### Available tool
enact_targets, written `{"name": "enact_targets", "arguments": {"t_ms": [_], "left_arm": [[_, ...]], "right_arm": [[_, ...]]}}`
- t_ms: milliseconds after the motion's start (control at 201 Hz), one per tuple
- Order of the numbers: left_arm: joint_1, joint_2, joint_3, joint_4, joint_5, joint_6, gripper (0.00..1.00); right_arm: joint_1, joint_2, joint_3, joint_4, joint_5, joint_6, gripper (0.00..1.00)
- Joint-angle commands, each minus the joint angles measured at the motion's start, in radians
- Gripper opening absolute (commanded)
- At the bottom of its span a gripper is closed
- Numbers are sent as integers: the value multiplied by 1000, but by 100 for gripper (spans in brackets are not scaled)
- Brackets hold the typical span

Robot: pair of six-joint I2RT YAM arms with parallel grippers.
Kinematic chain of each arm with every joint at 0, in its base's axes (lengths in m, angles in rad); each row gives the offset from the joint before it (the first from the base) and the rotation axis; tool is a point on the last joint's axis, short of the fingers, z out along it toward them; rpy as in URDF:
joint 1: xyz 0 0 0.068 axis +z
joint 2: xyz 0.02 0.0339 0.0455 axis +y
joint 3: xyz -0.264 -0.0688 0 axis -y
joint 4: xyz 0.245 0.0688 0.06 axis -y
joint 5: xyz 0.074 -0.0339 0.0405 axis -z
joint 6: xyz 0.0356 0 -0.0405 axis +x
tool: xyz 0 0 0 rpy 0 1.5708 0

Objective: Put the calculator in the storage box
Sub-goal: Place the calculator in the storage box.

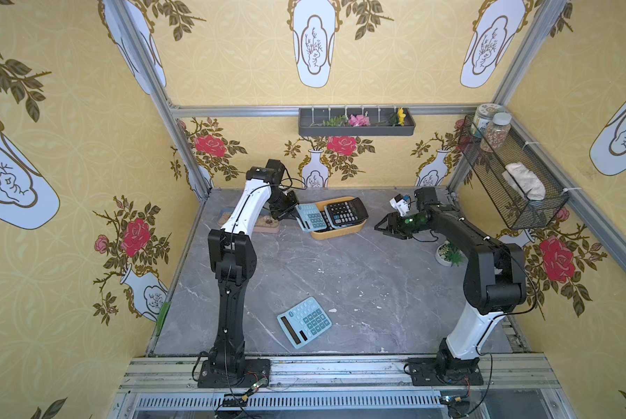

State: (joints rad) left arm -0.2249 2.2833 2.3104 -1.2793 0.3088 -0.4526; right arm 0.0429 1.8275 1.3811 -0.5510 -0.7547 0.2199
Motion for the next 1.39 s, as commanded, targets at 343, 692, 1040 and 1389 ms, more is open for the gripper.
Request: {"name": "enact_targets", "arguments": {"t_ms": [343, 692, 1040, 1389], "left_arm": [[-13, 54, 39, 19, 48, -15, 8], [-13, 103, 92, 20, 67, -30, 19], [-18, 141, 143, 22, 82, -45, 21], [-33, 186, 195, 23, 93, -60, 19]], "right_arm": [[0, 13, 3, -2, -10, -17, 55], [1, 27, 11, -2, -14, -13, 55], [2, 39, 16, -1, -15, -12, 55], [2, 36, 7, -1, -15, -14, 55]]}}
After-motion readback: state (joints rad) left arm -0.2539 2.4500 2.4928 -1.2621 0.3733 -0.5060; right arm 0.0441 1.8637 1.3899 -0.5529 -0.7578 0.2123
